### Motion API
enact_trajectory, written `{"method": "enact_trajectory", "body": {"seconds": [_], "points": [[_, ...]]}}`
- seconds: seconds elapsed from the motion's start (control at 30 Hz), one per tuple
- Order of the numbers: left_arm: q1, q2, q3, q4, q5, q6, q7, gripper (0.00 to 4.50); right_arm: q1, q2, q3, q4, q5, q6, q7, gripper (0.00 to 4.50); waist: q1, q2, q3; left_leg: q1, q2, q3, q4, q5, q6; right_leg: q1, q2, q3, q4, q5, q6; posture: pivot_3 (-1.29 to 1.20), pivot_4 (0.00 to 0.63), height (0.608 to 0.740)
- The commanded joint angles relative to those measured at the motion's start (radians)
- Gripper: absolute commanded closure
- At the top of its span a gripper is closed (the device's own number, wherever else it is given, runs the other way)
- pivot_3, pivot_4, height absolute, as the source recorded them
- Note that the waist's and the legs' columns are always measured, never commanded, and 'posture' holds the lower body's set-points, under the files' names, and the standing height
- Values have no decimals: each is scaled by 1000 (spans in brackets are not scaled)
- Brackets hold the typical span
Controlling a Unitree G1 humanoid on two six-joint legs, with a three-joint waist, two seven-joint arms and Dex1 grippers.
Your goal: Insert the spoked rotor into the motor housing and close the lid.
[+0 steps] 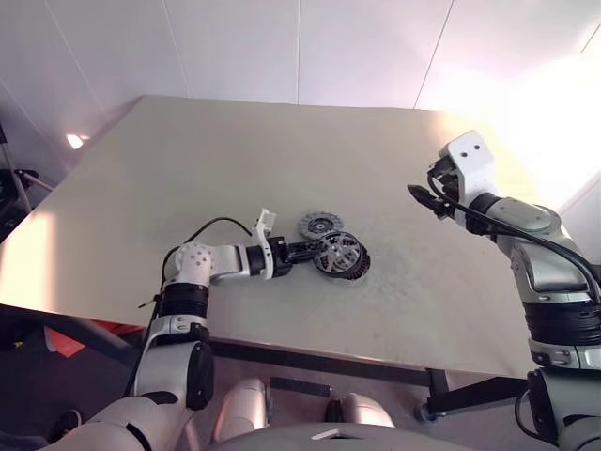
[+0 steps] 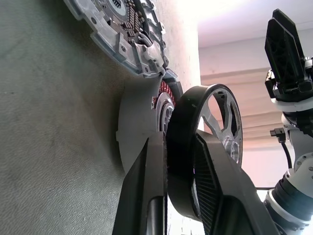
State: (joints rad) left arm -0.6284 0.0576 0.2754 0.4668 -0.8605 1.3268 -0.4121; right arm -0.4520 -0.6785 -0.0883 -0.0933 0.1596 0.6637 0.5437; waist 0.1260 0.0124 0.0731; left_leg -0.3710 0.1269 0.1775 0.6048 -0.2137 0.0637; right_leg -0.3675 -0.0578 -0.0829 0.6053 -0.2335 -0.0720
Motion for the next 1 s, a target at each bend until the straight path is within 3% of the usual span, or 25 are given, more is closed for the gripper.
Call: {"method": "enact_trajectory", "body": {"seconds": [0.03,0.77,0.9,1.0], "points": [[-34,-18,-10,23,18,-18,-15,4061,-19,-9,-25,-44,6,-6,-3,1811,0,0,0,0,0,0,0,0,0,0,0,0,0,0,0,0,0,740],[-47,-43,-64,80,127,-99,-94,4061,-22,-14,-21,-52,6,-11,20,1811,8,1,0,4,0,0,0,-1,-2,5,-1,0,0,0,1,0,0,740],[-52,-39,-58,88,129,-100,-99,2807,-20,-12,-21,-47,4,-14,17,1811,12,1,0,4,0,0,0,-1,-2,5,-1,0,0,0,1,0,0,740],[-58,-40,-44,96,126,-105,-99,2807,-19,-8,-13,-32,-2,-23,16,1811,13,1,0,4,0,0,0,-1,-2,5,-1,0,0,-1,2,0,0,740]]}}
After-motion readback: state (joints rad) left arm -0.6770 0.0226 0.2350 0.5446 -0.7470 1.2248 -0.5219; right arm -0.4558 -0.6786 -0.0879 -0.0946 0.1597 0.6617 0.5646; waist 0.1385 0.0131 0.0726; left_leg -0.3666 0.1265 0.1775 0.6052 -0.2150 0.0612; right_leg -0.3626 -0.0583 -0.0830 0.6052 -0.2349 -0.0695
